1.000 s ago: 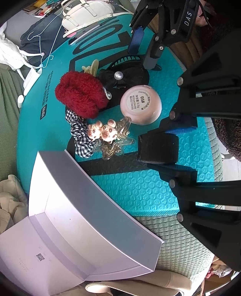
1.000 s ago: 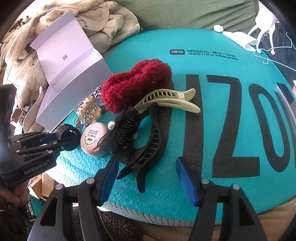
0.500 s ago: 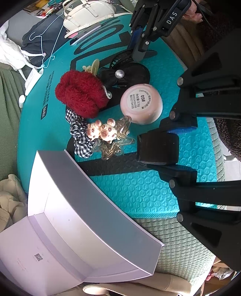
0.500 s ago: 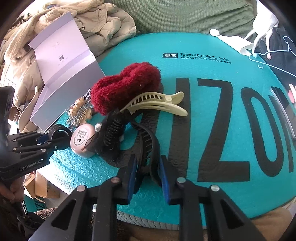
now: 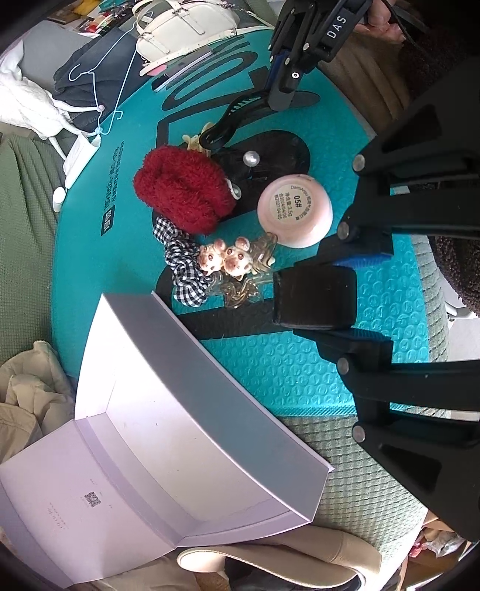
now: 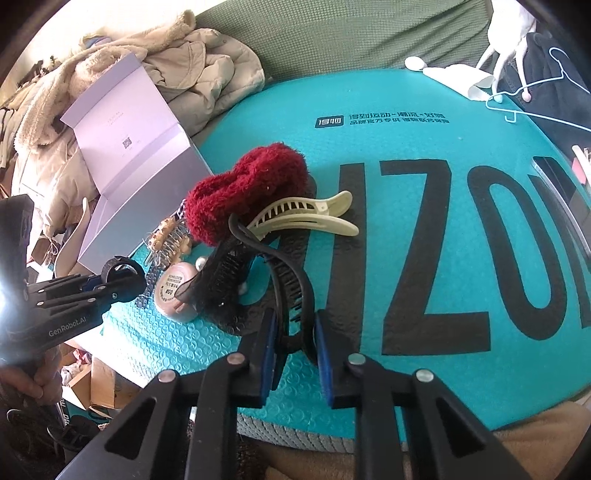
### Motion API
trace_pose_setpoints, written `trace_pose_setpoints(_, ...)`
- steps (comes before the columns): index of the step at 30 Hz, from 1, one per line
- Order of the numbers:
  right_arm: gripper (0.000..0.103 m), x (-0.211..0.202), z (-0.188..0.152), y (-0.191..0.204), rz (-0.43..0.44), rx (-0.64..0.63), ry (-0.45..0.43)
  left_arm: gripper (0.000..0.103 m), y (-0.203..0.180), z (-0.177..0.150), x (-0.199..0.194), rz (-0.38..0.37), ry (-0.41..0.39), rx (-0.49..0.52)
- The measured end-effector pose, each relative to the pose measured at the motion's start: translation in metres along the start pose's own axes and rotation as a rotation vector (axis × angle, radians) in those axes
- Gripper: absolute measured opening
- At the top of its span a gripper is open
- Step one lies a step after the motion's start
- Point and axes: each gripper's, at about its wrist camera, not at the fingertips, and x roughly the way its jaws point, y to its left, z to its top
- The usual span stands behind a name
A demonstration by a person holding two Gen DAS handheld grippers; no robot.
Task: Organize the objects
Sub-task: 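Carry the black hair tie and black claw clip with both tools into the white box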
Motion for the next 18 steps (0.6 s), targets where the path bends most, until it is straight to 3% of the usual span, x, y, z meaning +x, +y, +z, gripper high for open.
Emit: trace_pose_setpoints(18,0.02,-0.031,0.018,0.025,-0.015,-0.093,-0.055,0.024,-0.002,0.026,-0.039,-0.027,-0.052,-0.003)
